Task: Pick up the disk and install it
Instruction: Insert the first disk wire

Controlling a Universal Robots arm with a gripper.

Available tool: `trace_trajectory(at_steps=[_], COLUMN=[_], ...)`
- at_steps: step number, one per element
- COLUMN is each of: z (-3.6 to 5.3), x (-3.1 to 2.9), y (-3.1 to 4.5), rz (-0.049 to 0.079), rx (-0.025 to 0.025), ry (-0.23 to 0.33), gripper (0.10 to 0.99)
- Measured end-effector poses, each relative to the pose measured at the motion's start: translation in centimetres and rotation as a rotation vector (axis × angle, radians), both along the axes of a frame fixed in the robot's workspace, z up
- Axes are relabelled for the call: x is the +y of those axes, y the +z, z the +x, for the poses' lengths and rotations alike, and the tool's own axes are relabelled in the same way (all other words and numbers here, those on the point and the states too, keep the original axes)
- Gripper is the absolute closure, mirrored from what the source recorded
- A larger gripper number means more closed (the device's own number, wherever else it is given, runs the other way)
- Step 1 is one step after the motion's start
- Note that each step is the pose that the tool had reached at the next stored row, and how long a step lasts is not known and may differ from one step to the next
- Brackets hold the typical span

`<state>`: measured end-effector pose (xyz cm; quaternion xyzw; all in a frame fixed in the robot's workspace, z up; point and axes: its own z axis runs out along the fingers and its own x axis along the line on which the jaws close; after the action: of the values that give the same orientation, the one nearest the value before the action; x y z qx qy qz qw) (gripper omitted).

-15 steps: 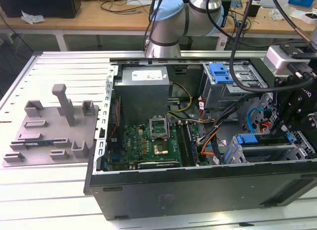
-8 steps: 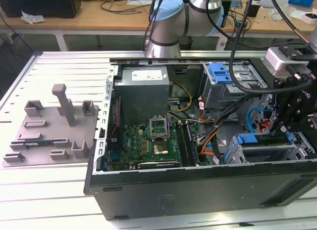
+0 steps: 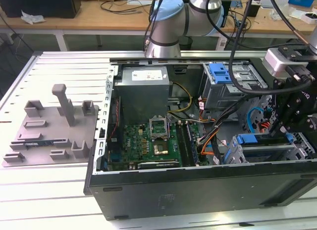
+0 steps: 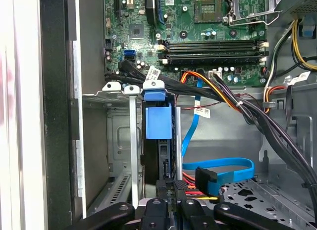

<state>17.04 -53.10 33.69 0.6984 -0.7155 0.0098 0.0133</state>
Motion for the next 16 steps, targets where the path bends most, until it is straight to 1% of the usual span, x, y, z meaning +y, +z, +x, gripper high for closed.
trace_trajectory(at_steps=[3,4,6,7,9,10,12,16], z=[0.00,0.00,0.00,0.00,0.00,0.00,0.00,0.00], x=[0.00,0.00,0.00,0.00,0.00,0.00,0.00,0.00], y=[0.08,0.32,0.57,0.73,0.97,1.02,1.03,1.05], rz=[0.001,0.000,0.000,0.000,0.000,0.000,0.000,-0.001], rx=[0.0001,0.0000,0.0000,0.0000,0.0000,0.0000,0.0000,0.0001], ry=[0.000,0.000,0.000,0.000,0.000,0.000,0.000,0.000], gripper=[0.910,0.788,0.667,0.667,0.549,0.549,0.424,0.424])
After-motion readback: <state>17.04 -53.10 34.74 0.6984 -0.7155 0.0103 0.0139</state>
